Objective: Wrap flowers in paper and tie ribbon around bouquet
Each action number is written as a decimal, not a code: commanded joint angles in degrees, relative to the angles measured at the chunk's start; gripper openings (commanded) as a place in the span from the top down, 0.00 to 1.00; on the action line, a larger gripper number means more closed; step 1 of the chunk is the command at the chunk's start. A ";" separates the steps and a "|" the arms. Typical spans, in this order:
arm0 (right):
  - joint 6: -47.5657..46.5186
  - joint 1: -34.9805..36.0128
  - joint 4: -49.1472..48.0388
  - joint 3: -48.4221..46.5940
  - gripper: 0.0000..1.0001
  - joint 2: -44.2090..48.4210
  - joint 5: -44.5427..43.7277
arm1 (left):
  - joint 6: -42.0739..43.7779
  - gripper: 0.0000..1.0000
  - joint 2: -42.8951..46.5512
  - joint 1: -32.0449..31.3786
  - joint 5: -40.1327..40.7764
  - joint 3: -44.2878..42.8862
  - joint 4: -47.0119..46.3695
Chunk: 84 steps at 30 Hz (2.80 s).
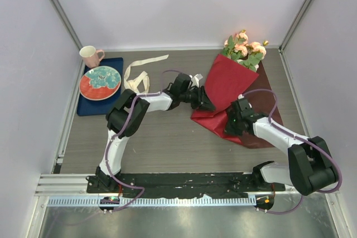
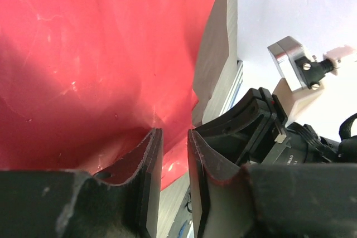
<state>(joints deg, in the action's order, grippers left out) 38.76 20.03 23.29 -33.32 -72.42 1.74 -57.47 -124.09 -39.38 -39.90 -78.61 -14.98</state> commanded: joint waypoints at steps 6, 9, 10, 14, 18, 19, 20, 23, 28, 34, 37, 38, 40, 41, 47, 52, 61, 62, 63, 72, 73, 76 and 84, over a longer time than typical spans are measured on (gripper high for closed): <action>4.73 -0.17 -3.34 1.41 0.98 0.18 -1.56 | -9.76 0.75 -4.31 -3.25 -3.25 3.99 -16.82; 5.71 -0.17 -2.11 1.42 0.96 0.35 -1.56 | -10.56 0.77 -5.89 -3.08 -2.47 5.57 -19.65; 5.88 -0.17 -1.67 1.24 0.95 0.53 -1.56 | -10.21 0.78 -6.16 -2.99 -2.03 6.01 -19.38; 7.20 -0.08 3.51 -0.25 0.91 3.24 -4.55 | -7.31 0.80 -7.39 -2.73 0.52 6.71 -15.26; 9.05 -6.37 9.31 -0.61 0.83 8.25 -5.43 | -6.78 0.83 -8.09 -2.72 2.54 8.21 -14.99; 9.05 -9.11 9.93 -0.34 0.72 9.48 -5.34 | -6.69 0.84 -8.27 -2.64 2.89 8.64 -14.99; 8.79 -11.83 10.89 -0.25 0.62 10.54 -5.43 | -6.69 0.84 -8.44 -2.64 3.16 8.82 -14.64; 8.26 -21.76 15.37 -1.92 0.30 14.32 -10.33 | -6.51 0.87 -8.62 -2.64 4.30 8.82 -13.15; 12.56 -31.97 20.92 -5.44 0.06 15.12 -23.34 | -6.51 0.89 -8.89 -2.64 5.27 8.56 -11.83; 10.03 -43.32 13.99 -3.07 0.07 11.96 -28.54 | -6.25 0.91 -8.45 -2.64 5.80 7.77 -9.11; 8.97 -43.67 11.78 -3.07 0.08 8.28 -30.65 | -5.55 0.91 -8.27 -2.64 5.71 7.15 -7.69; 8.87 -43.67 11.08 -2.98 0.08 7.39 -30.57 | -5.46 0.91 -8.01 -2.64 5.71 7.24 -7.52; 8.61 -43.67 10.29 -2.63 0.08 5.63 -29.69 | -5.28 0.92 -7.83 -2.64 5.80 7.42 -7.34; 8.09 -43.67 9.07 -2.37 0.08 4.06 -29.25 | -5.37 0.92 -7.74 -2.64 5.89 7.42 -7.43; 9.22 -43.67 7.30 -0.70 0.13 -0.43 -25.56 | -5.81 0.92 -7.92 -2.64 5.89 7.07 -7.52; 10.02 -43.67 4.84 2.12 0.18 -3.95 -24.85 | -5.72 0.92 -7.66 -2.64 6.06 7.07 -7.43; 7.83 -43.59 1.85 2.91 0.61 -3.53 -21.95 | -5.02 0.92 -7.83 -2.64 6.06 6.36 -5.76; 7.38 -43.50 2.46 2.82 0.69 -1.34 -22.13 | -4.93 0.92 -7.92 -2.64 6.06 6.10 -5.50; 6.94 -42.98 2.99 2.39 0.72 -0.01 -22.56 | -4.84 0.92 -7.92 -2.72 6.15 5.92 -5.15; 5.00 -32.26 10.89 -4.99 1.00 10.63 -25.90 | -3.79 0.92 -8.27 -2.64 6.85 5.31 -3.04; 5.09 -29.55 11.77 -6.30 1.00 10.81 -26.17 | -3.87 0.92 -8.44 -2.64 6.85 5.39 -2.86; 5.71 -26.54 14.67 -11.32 1.00 11.08 -26.35 | -3.70 0.92 -8.36 -2.64 7.03 5.83 -2.77; 6.77 -26.01 15.74 -22.48 1.00 8.88 -21.16 | -1.77 0.92 -7.83 -2.64 7.64 5.31 0.21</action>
<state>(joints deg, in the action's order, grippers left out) 44.62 -6.07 37.91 -50.06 -62.67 -20.23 -64.03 -131.02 -42.63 -39.29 -73.87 -24.10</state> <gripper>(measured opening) 0.027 0.078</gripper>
